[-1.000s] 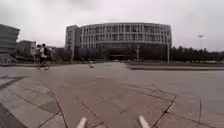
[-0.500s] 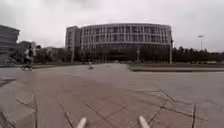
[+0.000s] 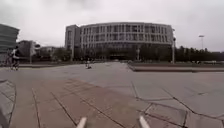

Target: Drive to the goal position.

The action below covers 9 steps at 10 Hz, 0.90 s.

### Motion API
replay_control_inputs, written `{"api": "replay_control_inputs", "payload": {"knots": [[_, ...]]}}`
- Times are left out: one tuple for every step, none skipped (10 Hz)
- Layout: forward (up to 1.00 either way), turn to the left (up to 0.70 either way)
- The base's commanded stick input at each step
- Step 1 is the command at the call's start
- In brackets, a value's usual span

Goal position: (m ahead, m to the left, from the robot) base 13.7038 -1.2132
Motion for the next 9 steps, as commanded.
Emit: {"api": "replay_control_inputs", "payload": {"knots": [[1.0,-0.02],[1.0,-0.02],[1.0,-0.02],[1.0,-0.02],[1.0,-0.02],[1.0,-0.02],[1.0,-0.02],[1.0,-0.02],[1.0,-0.02]]}}
